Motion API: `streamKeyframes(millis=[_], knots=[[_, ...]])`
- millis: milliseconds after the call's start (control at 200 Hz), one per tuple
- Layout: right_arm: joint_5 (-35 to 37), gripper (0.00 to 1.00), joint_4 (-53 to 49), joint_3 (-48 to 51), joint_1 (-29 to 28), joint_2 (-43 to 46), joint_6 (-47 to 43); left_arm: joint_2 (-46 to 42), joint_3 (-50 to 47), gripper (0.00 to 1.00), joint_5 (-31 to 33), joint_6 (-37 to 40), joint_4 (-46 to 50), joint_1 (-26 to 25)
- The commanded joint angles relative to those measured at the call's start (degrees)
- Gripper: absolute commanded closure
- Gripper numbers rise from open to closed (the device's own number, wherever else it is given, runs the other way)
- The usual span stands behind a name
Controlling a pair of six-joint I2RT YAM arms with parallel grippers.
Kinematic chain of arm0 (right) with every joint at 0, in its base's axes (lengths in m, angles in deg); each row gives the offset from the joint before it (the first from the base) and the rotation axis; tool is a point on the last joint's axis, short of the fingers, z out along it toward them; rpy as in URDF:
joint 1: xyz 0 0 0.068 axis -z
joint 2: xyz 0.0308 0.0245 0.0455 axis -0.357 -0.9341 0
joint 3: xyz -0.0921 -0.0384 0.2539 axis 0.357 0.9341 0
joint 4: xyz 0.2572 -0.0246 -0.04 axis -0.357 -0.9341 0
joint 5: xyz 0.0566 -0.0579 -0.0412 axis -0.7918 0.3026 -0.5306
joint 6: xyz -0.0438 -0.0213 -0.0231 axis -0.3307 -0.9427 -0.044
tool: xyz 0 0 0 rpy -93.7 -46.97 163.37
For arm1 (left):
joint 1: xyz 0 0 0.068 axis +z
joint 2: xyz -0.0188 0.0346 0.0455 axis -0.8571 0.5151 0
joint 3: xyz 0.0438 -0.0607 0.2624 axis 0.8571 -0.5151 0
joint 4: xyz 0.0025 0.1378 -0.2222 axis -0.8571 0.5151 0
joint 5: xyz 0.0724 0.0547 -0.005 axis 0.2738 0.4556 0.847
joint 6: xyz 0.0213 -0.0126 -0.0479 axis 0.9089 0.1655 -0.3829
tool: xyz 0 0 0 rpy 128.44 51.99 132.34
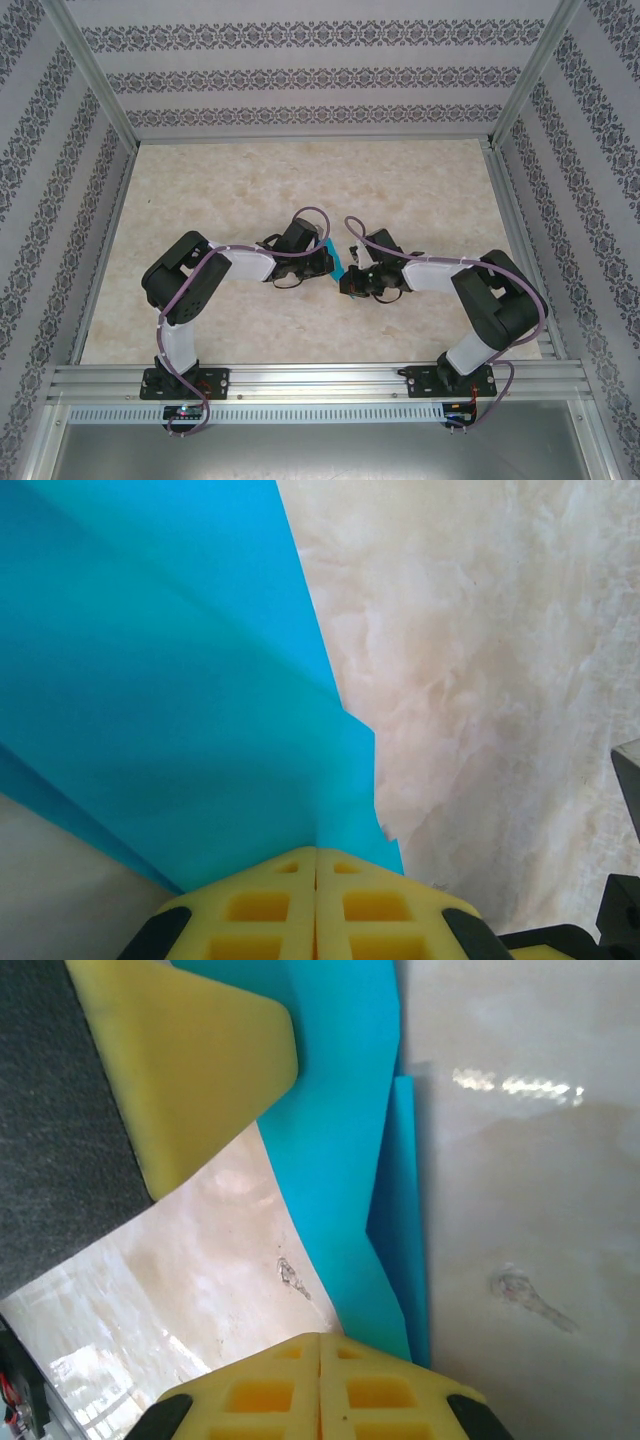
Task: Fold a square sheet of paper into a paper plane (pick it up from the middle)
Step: Fold the wing for the fifth time at the center of the table.
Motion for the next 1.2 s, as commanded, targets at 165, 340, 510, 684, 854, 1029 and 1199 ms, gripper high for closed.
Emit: streamKeyframes(millis=[165, 340, 510, 684, 854, 1029, 1199], knots=[[-2.6, 0.92, -2.4, 3.1, 1.0, 1.5, 0.3, 2.2, -1.0, 0.92, 4.0, 1.8, 6.9, -0.3], [-0.9, 0.87, -2.6, 3.0, 1.6, 7.5, 0.9, 1.9, -1.2, 0.92, 3.7, 2.0, 6.5, -0.2], [-1.4, 0.86, -3.4, 1.4, 2.7, 8.2, -0.2, 1.4, -1.7, 0.92, 3.5, 2.3, 5.8, -0.2], [-3.8, 0.88, -1.5, -0.7, 2.8, 3.0, -0.3, 1.3, -2.3, 0.92, 2.8, 2.2, 4.6, -0.3], [-4.9, 0.89, -0.7, -0.8, 2.7, 0.7, -0.2, 1.2, -2.6, 0.92, 2.5, 2.1, 4.4, -0.3], [-5.2, 0.89, -0.7, 1.1, 2.7, 0.9, -0.3, 1.2, -2.5, 0.92, 2.6, 2.0, 4.2, -0.2], [-3.8, 0.89, -2.2, 2.2, 2.6, 1.0, -0.7, 1.2, -2.4, 0.92, 3.2, 2.0, 4.9, -0.3]])
